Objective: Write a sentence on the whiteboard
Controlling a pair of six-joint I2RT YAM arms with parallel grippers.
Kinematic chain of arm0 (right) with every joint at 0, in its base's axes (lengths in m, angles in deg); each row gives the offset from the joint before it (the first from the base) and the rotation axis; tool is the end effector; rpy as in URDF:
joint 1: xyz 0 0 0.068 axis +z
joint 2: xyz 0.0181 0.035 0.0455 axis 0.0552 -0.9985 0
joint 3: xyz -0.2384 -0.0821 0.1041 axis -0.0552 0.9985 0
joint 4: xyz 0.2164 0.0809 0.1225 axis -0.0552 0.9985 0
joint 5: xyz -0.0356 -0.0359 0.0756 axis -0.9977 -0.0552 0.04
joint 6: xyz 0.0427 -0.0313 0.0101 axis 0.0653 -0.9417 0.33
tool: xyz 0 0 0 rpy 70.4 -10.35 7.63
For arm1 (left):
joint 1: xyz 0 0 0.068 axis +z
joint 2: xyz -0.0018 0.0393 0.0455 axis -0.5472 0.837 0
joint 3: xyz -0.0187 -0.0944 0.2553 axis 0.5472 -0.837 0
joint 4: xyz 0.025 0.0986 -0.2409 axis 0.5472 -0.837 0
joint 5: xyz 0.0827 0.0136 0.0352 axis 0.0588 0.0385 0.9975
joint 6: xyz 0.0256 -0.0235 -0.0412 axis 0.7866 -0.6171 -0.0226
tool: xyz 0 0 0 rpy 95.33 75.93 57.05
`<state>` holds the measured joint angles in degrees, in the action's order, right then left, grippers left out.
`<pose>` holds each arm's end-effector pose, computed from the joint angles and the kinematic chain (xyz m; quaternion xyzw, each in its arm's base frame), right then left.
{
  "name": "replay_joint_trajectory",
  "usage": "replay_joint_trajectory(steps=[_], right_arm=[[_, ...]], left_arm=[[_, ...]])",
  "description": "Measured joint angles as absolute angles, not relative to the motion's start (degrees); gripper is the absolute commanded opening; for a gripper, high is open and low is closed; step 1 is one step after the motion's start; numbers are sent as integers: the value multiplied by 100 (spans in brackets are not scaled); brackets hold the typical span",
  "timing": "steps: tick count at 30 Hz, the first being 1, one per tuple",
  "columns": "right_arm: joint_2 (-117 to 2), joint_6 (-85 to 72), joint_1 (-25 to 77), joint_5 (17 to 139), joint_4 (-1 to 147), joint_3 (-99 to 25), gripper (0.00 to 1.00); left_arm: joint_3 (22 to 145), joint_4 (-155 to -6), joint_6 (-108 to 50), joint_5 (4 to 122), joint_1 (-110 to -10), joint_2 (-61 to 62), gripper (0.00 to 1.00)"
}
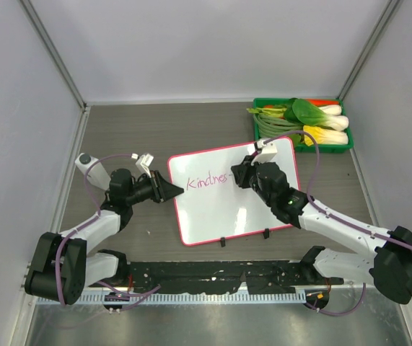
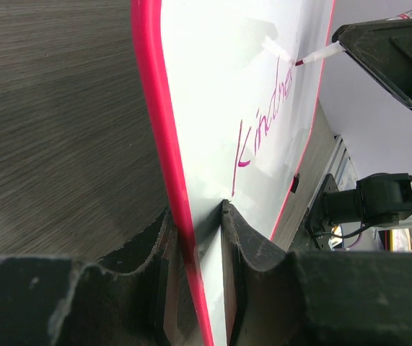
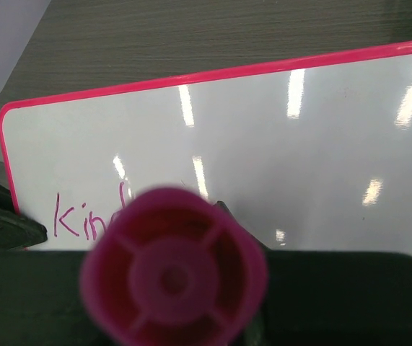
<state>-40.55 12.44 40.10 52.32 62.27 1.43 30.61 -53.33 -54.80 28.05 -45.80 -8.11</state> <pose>0.1916 0.1650 0.2632 -0.0253 0.7965 0.2293 0.5588 0.2105 -0.0720 0.1837 0.0506 0.7835 -0.4989 0.3669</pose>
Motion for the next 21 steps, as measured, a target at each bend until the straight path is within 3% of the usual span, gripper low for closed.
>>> replay_joint_trajectory(steps=[21], right_arm=[[-3851,1218,4010,5267,6412,296,1]], left_arm=[[3061,-5331,-5480,2807,-4580,-811,0]])
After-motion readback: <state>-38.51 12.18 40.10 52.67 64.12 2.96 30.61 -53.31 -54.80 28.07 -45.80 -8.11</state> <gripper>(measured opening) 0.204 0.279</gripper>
